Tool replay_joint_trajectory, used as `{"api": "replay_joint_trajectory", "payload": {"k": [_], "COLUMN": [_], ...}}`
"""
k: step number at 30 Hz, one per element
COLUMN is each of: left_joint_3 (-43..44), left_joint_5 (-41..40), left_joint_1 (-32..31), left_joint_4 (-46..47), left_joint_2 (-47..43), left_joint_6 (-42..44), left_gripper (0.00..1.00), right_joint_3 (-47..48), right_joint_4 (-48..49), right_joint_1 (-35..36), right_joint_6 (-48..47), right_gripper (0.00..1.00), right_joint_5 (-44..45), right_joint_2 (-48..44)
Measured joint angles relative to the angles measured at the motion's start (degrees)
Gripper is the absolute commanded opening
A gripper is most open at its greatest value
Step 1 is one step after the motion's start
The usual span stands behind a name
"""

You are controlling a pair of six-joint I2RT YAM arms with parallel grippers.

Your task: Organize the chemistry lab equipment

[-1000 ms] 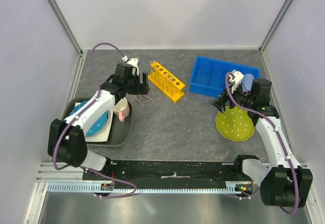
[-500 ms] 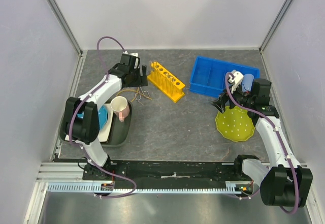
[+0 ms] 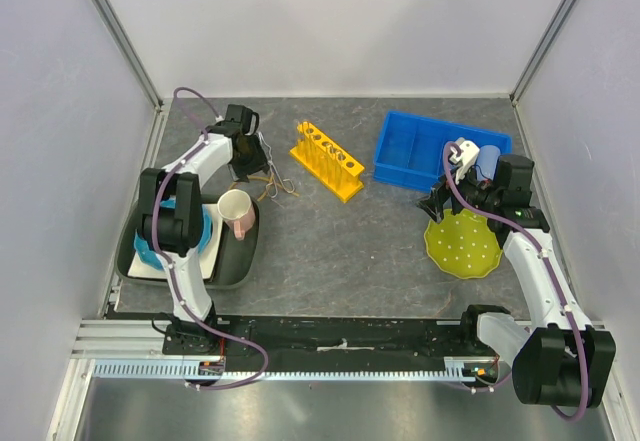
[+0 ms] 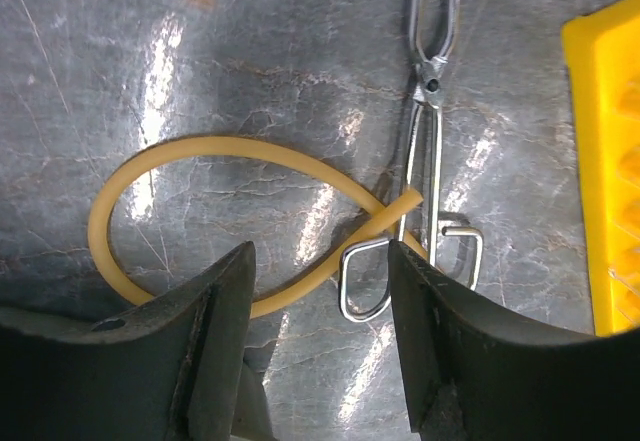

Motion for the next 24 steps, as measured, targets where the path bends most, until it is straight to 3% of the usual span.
{"api": "replay_joint_trajectory", "payload": {"k": [17, 20, 21, 24], "left_joint_3": [9.35, 10.38, 10.75, 12.04], "left_joint_5": [-5.01, -5.38, -5.42, -5.38], "left_joint_1": [-0.28, -0.31, -0.31, -0.37], "left_joint_4": [-8.02, -8.44, -8.48, -8.76], "left_joint_2": [10.86, 11.45, 11.74, 12.70], "left_joint_6": [-8.22, -8.94, -9.11, -9.53], "left_gripper": [0.55, 0.46, 0.36, 0.21], "right_joint_3": [0.00, 0.00, 0.00, 0.00], "right_joint_4": [-0.02, -0.04, -0.04, -0.04], "right_joint_1": [0.00, 0.00, 0.00, 0.00], "right_joint_6": [0.02, 0.00, 0.00, 0.00], "right_gripper": [0.98, 0.98, 0.98, 0.98], "right_joint_5": [-0.02, -0.02, -0.02, -0.02], "right_joint_2": [0.02, 0.02, 0.02, 0.02]}}
